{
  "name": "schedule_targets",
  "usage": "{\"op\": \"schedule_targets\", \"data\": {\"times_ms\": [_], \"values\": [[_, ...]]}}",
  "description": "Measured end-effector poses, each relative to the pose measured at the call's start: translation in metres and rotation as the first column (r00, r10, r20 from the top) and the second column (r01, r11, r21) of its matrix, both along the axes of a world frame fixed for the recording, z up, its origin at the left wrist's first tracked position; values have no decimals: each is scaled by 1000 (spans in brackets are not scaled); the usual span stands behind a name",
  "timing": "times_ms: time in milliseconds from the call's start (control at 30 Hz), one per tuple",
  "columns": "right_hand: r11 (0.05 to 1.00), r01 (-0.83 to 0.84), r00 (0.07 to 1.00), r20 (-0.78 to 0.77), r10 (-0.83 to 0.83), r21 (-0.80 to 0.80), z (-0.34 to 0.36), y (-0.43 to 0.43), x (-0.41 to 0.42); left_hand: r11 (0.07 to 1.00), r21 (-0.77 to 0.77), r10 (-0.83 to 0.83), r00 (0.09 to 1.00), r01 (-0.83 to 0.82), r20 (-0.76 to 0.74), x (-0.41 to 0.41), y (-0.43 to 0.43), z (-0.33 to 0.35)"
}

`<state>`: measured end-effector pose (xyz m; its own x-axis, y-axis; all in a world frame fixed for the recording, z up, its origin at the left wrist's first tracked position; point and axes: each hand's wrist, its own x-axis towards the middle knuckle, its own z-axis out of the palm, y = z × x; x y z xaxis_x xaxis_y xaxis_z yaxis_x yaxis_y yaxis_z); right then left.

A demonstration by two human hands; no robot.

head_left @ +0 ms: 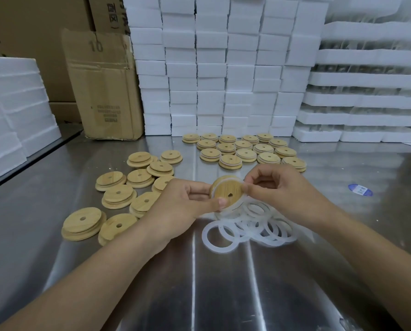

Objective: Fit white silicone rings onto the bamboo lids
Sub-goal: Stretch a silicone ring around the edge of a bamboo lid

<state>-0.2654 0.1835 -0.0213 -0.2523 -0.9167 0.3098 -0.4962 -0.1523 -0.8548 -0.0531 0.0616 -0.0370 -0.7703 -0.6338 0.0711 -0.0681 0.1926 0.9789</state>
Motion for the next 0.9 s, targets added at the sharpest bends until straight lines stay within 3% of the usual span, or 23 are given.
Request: {"op": "schedule_targets", "data": {"times_ms": [333, 567, 700, 900], "values": [[994, -54, 998, 24, 52, 97, 19, 11, -8, 990, 138, 19, 994, -4, -107, -1, 0, 3], [1000, -4, 1000, 9, 4, 24, 12, 6, -5, 983, 183, 54, 988, -27, -143, -4, 6, -1], [992, -17, 998, -62, 25, 127, 2, 3, 6, 985, 165, 86, 983, -59, -161, -4, 5, -1], [991, 58, 994, -96, -47, 119, 4, 5, 15, 992, 87, 105, 981, -91, -163, -4, 4, 0]]}}
